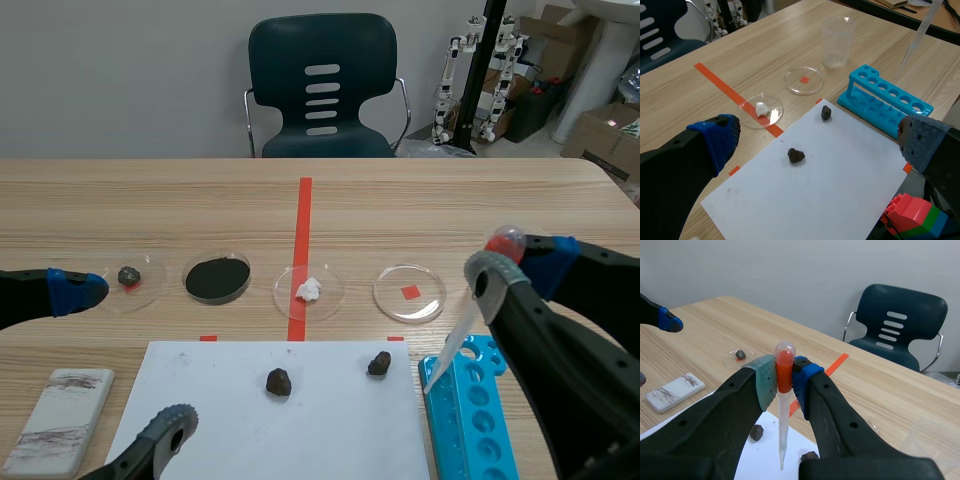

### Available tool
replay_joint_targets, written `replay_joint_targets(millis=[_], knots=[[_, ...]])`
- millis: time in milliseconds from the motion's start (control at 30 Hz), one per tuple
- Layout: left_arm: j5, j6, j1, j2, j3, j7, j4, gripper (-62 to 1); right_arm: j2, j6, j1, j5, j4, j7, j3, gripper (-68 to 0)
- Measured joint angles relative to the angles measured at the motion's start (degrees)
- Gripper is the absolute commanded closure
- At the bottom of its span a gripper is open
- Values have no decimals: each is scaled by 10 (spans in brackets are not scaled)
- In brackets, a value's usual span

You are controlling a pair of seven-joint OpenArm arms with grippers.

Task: Draw acid from the petri dish

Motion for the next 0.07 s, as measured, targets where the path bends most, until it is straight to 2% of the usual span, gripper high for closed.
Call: replay_joint_targets(millis=[67], knots=[[0, 0, 0, 0, 0, 0, 0, -623, 0, 0, 0, 0, 0, 0, 0, -90]])
